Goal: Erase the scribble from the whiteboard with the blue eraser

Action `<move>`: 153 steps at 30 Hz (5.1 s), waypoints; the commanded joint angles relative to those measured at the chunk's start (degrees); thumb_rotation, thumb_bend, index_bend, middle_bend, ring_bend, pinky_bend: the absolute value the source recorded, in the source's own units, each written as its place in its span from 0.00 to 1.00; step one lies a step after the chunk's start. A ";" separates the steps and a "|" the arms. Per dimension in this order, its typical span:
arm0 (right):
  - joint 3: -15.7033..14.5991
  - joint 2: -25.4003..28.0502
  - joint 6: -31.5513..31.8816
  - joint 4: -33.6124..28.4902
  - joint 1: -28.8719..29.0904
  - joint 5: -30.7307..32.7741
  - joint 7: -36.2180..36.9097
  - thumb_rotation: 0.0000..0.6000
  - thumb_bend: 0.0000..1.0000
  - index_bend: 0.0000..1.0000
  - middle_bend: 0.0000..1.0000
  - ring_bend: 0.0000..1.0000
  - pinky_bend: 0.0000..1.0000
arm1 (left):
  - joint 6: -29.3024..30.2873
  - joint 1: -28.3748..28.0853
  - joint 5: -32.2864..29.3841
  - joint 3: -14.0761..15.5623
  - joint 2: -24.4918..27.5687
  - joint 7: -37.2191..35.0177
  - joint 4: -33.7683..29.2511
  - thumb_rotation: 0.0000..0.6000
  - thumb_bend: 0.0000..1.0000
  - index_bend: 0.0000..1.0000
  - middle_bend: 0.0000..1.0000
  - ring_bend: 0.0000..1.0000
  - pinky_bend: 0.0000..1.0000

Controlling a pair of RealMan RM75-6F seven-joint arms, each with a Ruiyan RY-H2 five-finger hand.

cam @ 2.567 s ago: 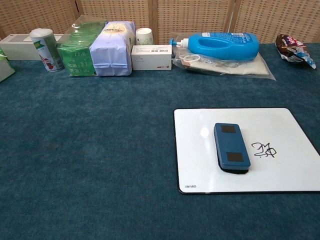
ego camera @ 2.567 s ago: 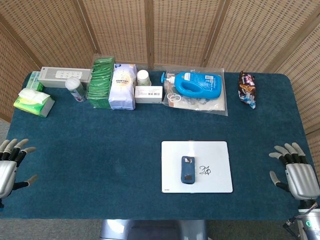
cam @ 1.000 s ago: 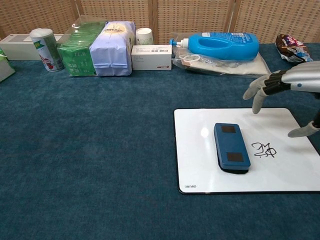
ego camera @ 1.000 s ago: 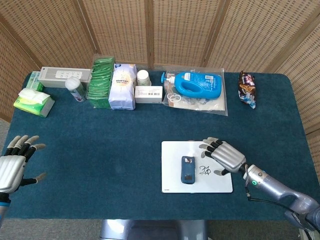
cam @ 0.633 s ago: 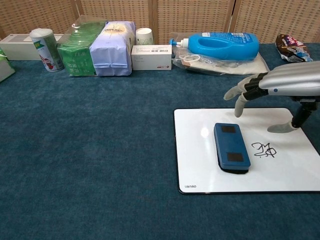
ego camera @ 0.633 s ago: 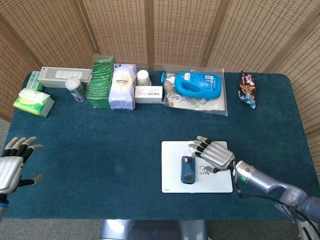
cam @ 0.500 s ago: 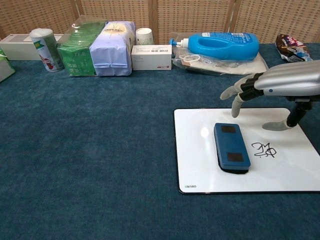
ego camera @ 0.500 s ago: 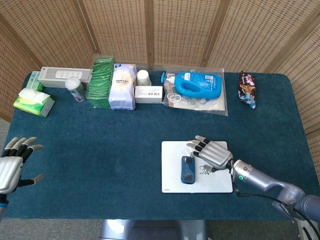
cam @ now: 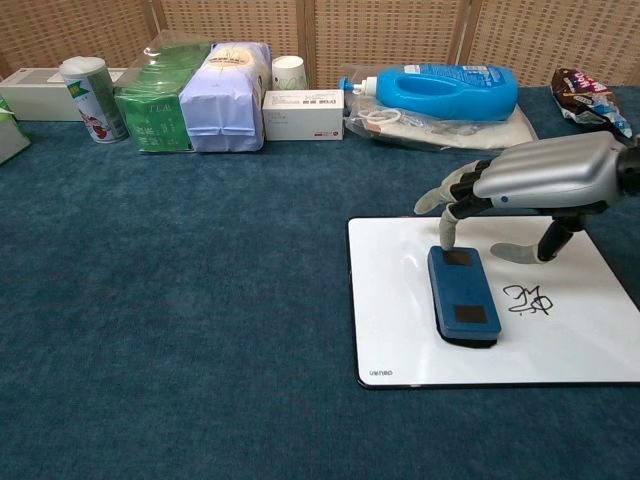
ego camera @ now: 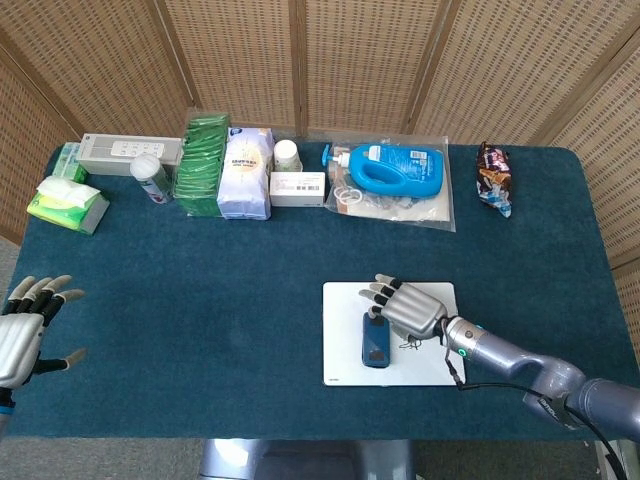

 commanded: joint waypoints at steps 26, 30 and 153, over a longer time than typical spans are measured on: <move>-1.18 2.64 -3.37 -2.30 0.10 6.74 -9.27 1.00 0.53 0.29 0.07 0.00 0.00 | -1.09 -0.33 -0.03 0.32 -0.33 -1.87 1.35 1.00 0.17 0.23 0.14 0.16 0.03; -1.45 4.84 -2.89 -3.45 -1.06 8.43 -10.86 1.00 0.53 0.29 0.07 0.00 0.00 | -1.45 -0.65 0.06 0.25 -0.52 -1.75 1.40 1.00 0.17 0.23 0.14 0.16 0.03; 2.28 -7.63 9.33 -15.81 -2.11 48.32 -43.92 1.00 0.22 0.31 0.04 0.00 0.00 | -3.24 -1.35 0.17 0.75 -1.89 -8.49 8.37 1.00 0.17 0.23 0.14 0.16 0.03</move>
